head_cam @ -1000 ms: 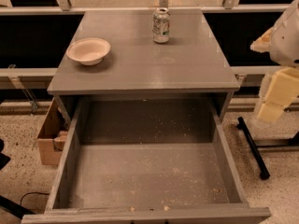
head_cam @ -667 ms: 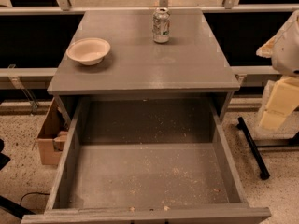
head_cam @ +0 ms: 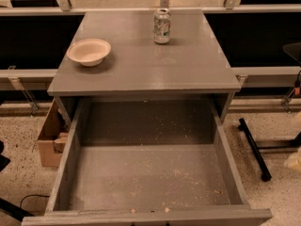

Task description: Close top drawer

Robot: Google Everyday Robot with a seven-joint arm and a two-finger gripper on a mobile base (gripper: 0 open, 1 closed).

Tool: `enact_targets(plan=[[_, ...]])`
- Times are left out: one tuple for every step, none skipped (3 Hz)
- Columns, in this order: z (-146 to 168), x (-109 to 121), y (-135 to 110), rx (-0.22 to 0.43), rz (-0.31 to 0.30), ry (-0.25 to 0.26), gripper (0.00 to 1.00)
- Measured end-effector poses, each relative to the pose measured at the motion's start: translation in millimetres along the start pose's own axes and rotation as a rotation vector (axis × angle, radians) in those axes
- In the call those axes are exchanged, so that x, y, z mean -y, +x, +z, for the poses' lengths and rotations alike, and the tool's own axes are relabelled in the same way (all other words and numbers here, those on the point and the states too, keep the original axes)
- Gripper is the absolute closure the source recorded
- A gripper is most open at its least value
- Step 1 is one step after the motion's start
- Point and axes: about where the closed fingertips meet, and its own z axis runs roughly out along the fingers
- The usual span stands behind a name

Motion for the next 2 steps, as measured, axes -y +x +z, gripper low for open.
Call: enact_targets(plan=[[31, -66, 53, 0.03, 0.051, -0.042, 0.66], [70, -133, 94, 0.048, 0.076, -0.159, 0.88]])
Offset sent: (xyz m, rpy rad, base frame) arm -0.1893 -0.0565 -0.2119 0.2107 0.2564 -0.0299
